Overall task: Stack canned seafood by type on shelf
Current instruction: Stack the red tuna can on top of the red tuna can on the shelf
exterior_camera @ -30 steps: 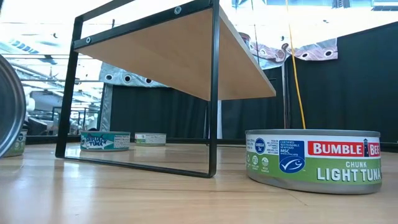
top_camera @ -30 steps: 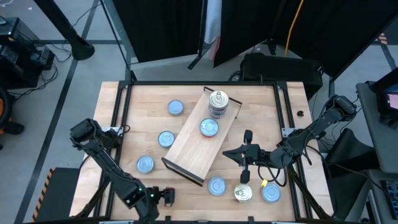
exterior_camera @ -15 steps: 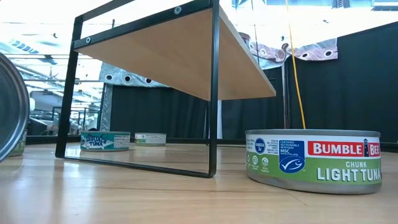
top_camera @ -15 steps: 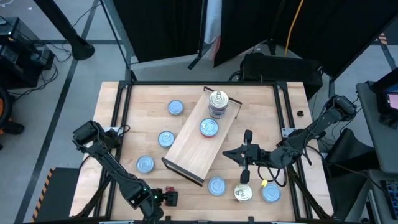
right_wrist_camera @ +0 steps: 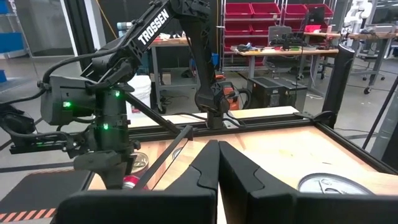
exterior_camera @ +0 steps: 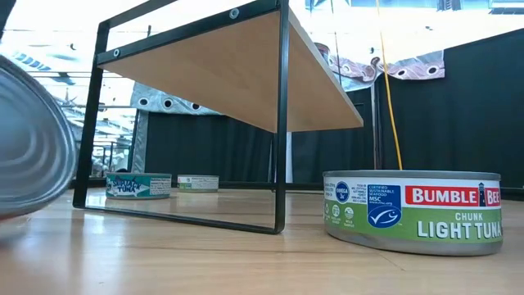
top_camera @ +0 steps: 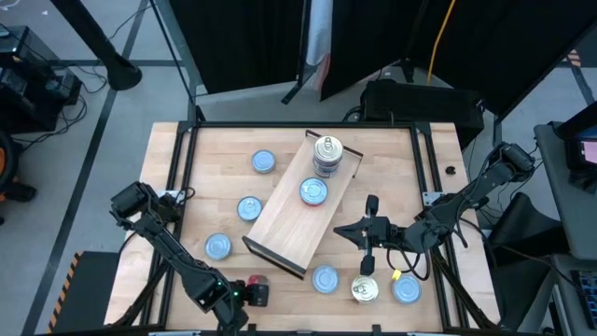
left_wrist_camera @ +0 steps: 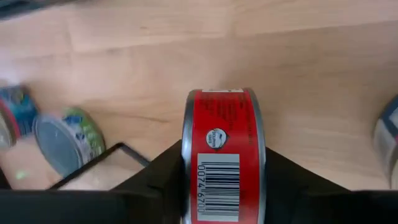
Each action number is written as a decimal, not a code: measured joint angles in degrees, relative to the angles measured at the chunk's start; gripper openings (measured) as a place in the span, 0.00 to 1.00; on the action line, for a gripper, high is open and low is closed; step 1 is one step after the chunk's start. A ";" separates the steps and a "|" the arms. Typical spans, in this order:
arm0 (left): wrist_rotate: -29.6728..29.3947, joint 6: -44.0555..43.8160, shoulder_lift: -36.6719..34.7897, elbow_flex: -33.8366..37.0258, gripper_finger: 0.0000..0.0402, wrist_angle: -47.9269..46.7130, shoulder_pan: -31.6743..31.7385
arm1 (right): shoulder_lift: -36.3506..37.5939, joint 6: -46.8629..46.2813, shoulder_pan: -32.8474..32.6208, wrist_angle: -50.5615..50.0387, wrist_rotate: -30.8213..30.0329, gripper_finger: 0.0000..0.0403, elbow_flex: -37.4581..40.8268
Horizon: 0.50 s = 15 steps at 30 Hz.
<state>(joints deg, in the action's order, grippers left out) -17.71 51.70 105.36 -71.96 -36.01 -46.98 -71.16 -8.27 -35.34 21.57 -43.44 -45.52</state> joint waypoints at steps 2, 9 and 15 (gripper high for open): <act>-2.09 -2.25 0.00 -0.79 0.36 -1.56 0.00 | 0.00 0.00 0.01 -0.01 0.00 0.00 0.00; -4.15 -14.00 -0.16 -10.04 0.36 -7.79 -0.85 | 0.00 1.98 0.01 -0.01 0.02 0.00 0.00; -4.97 -21.71 -4.98 -20.07 0.36 -7.12 -1.48 | 0.66 8.92 -0.02 1.32 0.02 0.00 0.04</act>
<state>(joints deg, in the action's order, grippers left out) -22.69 29.99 100.38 -92.04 -43.12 -48.46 -70.50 0.65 -35.35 22.89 -43.42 -45.47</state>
